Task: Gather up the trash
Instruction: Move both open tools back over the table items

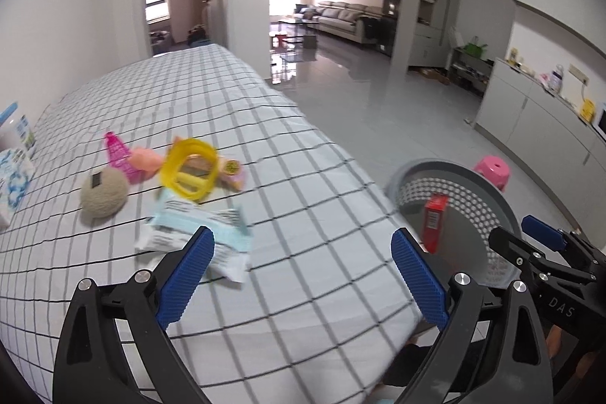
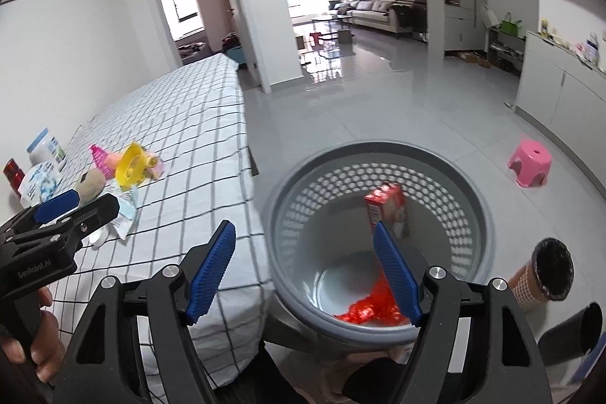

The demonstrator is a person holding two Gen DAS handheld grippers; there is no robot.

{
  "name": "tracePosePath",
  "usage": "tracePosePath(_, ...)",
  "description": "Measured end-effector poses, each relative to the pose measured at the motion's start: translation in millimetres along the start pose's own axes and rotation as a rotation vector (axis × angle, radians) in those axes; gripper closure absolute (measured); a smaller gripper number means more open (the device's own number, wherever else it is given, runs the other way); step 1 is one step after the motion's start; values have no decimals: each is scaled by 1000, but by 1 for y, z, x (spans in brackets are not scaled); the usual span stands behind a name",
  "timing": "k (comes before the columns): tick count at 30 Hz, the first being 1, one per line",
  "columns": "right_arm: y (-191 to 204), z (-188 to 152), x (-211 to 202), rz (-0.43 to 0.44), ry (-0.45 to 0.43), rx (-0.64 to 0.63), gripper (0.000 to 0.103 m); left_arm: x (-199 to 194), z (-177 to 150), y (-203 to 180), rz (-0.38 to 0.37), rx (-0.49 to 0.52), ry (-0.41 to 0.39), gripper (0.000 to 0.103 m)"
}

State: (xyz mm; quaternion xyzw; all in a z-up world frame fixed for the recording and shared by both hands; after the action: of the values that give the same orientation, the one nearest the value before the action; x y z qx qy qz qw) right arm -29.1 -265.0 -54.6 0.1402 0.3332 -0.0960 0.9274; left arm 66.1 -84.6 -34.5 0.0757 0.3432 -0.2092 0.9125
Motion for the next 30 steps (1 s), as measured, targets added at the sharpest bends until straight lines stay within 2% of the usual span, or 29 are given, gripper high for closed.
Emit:
tracePosePath(8,44,7,23,91,19,-63,31,-1,-1,56,113,-70,-9,10)
tracePosePath(20,119,-10,64,218,114,-183,31,-11,-31,148,274,-218,23,10)
tracePosePath(30,166,-10,87,291,141,-301,31,-15,-56,180,343,-286,61,10)
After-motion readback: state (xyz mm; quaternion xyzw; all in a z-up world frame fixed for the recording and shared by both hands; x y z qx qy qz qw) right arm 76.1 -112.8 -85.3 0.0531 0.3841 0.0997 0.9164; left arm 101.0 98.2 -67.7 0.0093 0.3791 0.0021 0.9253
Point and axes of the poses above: each gripper's, at about its wrist camera, not at the fingertips, and x roughly the way its jaws point, y to its left, z to its top, the point moved 4 cm from there along x, roughly the way its jaws point, and after that the axes turned 3 degrees about z, right-handed, at the moved point
